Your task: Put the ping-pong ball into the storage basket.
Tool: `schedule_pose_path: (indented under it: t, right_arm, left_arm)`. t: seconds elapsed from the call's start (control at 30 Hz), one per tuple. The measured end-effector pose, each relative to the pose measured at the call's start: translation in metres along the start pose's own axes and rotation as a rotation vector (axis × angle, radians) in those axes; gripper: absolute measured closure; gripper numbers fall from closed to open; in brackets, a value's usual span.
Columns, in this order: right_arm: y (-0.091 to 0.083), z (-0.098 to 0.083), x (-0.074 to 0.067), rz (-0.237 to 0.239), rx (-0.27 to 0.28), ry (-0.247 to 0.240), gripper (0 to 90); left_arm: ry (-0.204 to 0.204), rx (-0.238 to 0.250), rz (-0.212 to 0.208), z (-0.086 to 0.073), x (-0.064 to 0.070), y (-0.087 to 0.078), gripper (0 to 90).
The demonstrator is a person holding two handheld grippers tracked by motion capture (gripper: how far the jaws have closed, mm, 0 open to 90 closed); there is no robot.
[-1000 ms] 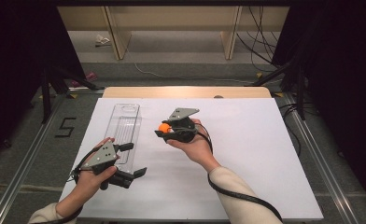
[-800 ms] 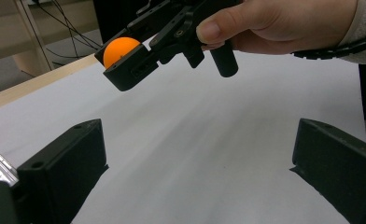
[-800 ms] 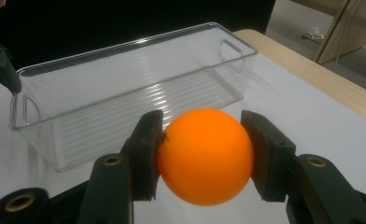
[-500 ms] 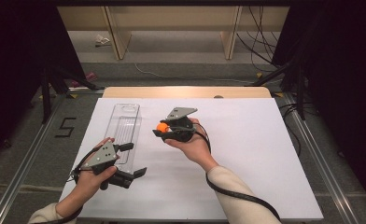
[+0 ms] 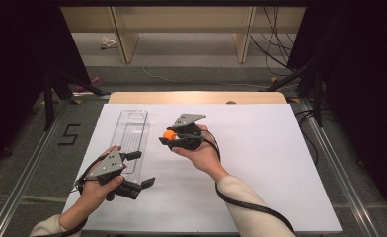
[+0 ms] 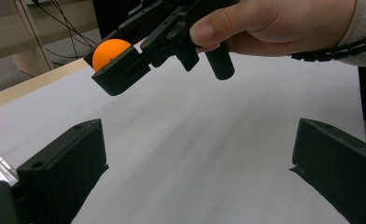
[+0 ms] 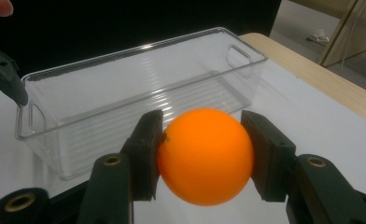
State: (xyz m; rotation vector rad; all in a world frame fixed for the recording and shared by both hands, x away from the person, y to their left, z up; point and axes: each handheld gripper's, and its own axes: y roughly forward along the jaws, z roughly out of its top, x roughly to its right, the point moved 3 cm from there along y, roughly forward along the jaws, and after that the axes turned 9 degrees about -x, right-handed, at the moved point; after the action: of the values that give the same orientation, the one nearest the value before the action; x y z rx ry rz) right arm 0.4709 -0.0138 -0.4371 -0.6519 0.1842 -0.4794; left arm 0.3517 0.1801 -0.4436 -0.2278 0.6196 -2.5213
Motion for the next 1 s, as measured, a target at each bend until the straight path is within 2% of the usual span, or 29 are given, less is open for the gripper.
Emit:
schedule_pose_path:
  t: [1.0]
  right_arm:
    - [0.011,0.011,-0.004,0.016,0.004,-0.011,51.6]
  left_arm:
    - [0.002,-0.001,-0.004,0.000,0.000,0.000,2.4]
